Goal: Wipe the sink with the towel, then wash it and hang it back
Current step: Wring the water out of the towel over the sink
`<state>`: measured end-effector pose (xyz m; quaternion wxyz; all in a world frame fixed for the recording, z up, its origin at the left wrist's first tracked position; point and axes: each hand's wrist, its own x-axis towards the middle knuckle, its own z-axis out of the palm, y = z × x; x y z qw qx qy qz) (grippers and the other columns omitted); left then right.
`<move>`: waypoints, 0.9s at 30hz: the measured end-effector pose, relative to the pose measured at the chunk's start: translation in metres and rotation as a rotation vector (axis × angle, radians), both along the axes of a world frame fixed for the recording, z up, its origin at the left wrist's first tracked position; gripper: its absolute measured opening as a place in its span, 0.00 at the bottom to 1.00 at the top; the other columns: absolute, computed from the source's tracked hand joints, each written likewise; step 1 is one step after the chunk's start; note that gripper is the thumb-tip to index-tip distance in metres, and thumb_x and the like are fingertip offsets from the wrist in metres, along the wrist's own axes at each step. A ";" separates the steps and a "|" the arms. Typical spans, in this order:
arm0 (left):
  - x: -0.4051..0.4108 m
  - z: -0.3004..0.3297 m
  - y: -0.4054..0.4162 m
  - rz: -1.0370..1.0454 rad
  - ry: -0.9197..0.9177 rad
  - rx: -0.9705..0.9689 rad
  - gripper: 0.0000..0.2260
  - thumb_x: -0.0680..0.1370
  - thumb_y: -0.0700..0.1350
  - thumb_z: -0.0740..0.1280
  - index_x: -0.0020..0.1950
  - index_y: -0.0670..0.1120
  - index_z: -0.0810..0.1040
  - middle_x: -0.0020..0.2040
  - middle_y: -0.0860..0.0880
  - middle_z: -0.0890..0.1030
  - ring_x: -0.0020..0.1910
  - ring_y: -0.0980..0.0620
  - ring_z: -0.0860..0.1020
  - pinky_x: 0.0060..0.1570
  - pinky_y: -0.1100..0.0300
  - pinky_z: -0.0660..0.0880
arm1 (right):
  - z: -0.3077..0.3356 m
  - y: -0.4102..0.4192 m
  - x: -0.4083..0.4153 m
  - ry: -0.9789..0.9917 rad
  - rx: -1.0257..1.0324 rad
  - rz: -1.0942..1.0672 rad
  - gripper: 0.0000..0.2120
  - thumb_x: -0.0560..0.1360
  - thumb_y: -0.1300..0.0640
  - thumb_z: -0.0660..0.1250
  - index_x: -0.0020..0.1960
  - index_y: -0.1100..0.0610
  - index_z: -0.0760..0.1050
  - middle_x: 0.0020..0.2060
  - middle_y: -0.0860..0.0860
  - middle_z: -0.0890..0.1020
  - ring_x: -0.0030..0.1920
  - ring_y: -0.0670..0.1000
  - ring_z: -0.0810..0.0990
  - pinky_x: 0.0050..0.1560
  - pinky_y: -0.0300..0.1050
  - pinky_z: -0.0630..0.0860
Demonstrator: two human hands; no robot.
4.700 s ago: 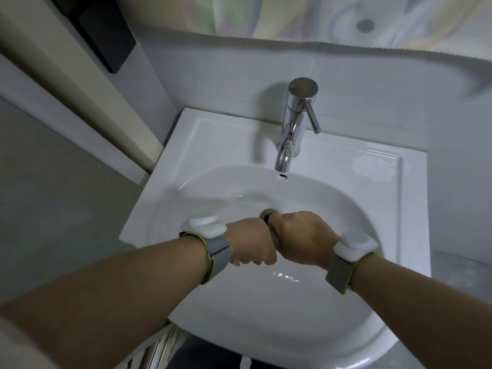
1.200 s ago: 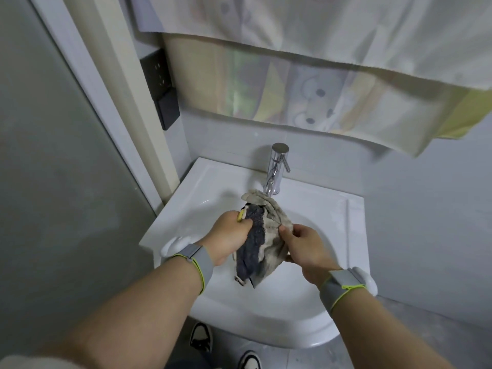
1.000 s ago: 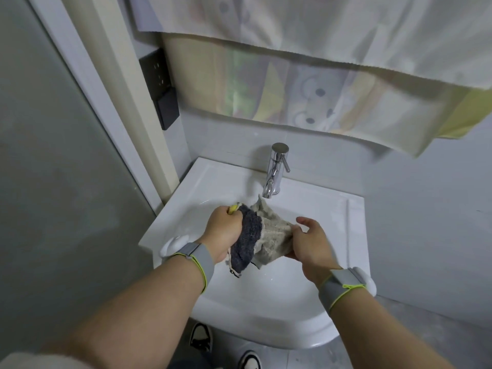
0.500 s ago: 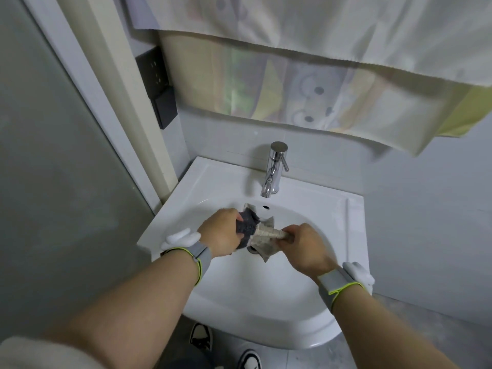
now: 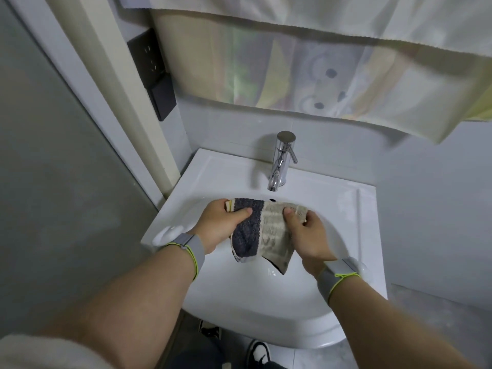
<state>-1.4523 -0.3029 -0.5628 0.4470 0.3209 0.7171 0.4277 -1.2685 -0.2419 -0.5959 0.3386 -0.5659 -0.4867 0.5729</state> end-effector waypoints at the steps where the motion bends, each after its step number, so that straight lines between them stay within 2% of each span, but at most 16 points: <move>1: -0.004 -0.007 -0.001 -0.008 0.037 -0.026 0.09 0.77 0.50 0.71 0.51 0.46 0.83 0.47 0.49 0.86 0.47 0.48 0.84 0.38 0.58 0.79 | -0.006 -0.001 -0.005 -0.030 -0.001 0.002 0.13 0.76 0.45 0.68 0.52 0.54 0.77 0.46 0.52 0.84 0.47 0.53 0.84 0.52 0.55 0.81; 5: -0.024 -0.036 -0.008 -0.060 0.115 -0.217 0.15 0.78 0.56 0.67 0.54 0.45 0.79 0.48 0.46 0.84 0.46 0.44 0.83 0.39 0.46 0.83 | -0.036 -0.012 -0.024 -0.153 -0.094 0.053 0.16 0.75 0.41 0.67 0.51 0.54 0.73 0.47 0.53 0.82 0.48 0.54 0.82 0.54 0.58 0.79; 7: -0.034 -0.048 -0.011 -0.128 0.172 -0.308 0.16 0.77 0.58 0.66 0.57 0.47 0.76 0.50 0.47 0.82 0.47 0.45 0.82 0.41 0.49 0.82 | -0.050 -0.017 -0.032 -0.177 -0.167 0.099 0.23 0.72 0.37 0.67 0.53 0.56 0.73 0.48 0.53 0.82 0.48 0.54 0.82 0.52 0.58 0.80; 8: -0.041 -0.055 -0.010 -0.162 0.183 -0.342 0.15 0.77 0.57 0.67 0.57 0.48 0.75 0.50 0.47 0.82 0.47 0.46 0.82 0.41 0.51 0.82 | -0.059 -0.017 -0.037 -0.167 -0.219 0.110 0.24 0.72 0.38 0.68 0.55 0.57 0.73 0.49 0.53 0.82 0.49 0.54 0.82 0.51 0.56 0.81; 10: -0.046 -0.062 -0.009 -0.217 0.190 -0.390 0.13 0.77 0.52 0.69 0.56 0.47 0.74 0.50 0.45 0.81 0.47 0.46 0.82 0.40 0.54 0.80 | -0.064 -0.019 -0.042 -0.167 -0.293 0.137 0.19 0.75 0.48 0.67 0.60 0.59 0.69 0.51 0.54 0.79 0.49 0.54 0.80 0.46 0.52 0.81; 12: -0.055 -0.072 -0.001 -0.272 0.250 -0.425 0.11 0.75 0.47 0.69 0.55 0.46 0.73 0.49 0.43 0.80 0.47 0.45 0.81 0.41 0.52 0.80 | -0.077 -0.016 -0.050 -0.218 -0.323 0.154 0.16 0.76 0.56 0.65 0.60 0.59 0.66 0.51 0.55 0.77 0.49 0.55 0.79 0.44 0.53 0.81; 14: -0.065 -0.084 0.008 -0.344 0.370 -0.434 0.10 0.75 0.45 0.67 0.54 0.45 0.72 0.50 0.44 0.79 0.46 0.47 0.78 0.46 0.52 0.78 | -0.089 -0.010 -0.061 -0.317 -0.305 0.163 0.14 0.75 0.58 0.65 0.59 0.58 0.65 0.48 0.54 0.77 0.46 0.55 0.78 0.45 0.54 0.80; 17: -0.077 -0.100 0.027 -0.445 0.583 -0.432 0.12 0.78 0.46 0.65 0.59 0.44 0.71 0.53 0.45 0.78 0.50 0.46 0.77 0.49 0.53 0.75 | -0.105 0.006 -0.079 -0.457 -0.215 0.161 0.10 0.76 0.60 0.63 0.56 0.59 0.66 0.45 0.55 0.78 0.41 0.54 0.76 0.39 0.47 0.74; 20: -0.087 -0.112 0.045 -0.490 0.741 -0.435 0.18 0.80 0.48 0.64 0.67 0.44 0.70 0.62 0.45 0.76 0.59 0.44 0.76 0.58 0.53 0.74 | -0.122 0.028 -0.096 -0.577 -0.099 0.137 0.11 0.77 0.59 0.63 0.58 0.61 0.68 0.50 0.59 0.78 0.47 0.60 0.77 0.43 0.45 0.68; 22: -0.090 -0.120 0.052 -0.514 0.896 -0.420 0.20 0.81 0.49 0.63 0.70 0.43 0.68 0.66 0.44 0.73 0.62 0.43 0.74 0.62 0.53 0.70 | -0.132 0.039 -0.107 -0.661 -0.063 0.107 0.15 0.76 0.58 0.64 0.61 0.61 0.69 0.54 0.60 0.75 0.53 0.62 0.76 0.46 0.47 0.69; 23: -0.090 -0.122 0.052 -0.484 0.957 -0.388 0.19 0.80 0.48 0.63 0.69 0.42 0.68 0.65 0.43 0.73 0.61 0.44 0.74 0.61 0.53 0.71 | -0.134 0.041 -0.111 -0.720 -0.033 0.092 0.18 0.75 0.58 0.65 0.63 0.60 0.69 0.56 0.60 0.73 0.54 0.63 0.75 0.48 0.50 0.70; 25: -0.091 -0.126 0.051 -0.425 1.035 -0.277 0.16 0.78 0.47 0.63 0.64 0.42 0.70 0.59 0.44 0.74 0.53 0.46 0.75 0.51 0.56 0.74 | -0.138 0.039 -0.119 -0.878 0.127 0.112 0.20 0.73 0.58 0.66 0.64 0.59 0.71 0.57 0.60 0.73 0.53 0.64 0.74 0.49 0.54 0.72; 27: -0.091 -0.129 0.048 -0.425 1.072 -0.176 0.09 0.77 0.45 0.62 0.55 0.43 0.72 0.51 0.45 0.75 0.43 0.48 0.74 0.41 0.58 0.71 | -0.144 0.028 -0.124 -0.927 0.399 0.187 0.16 0.70 0.57 0.64 0.56 0.61 0.76 0.51 0.60 0.77 0.46 0.65 0.77 0.44 0.54 0.74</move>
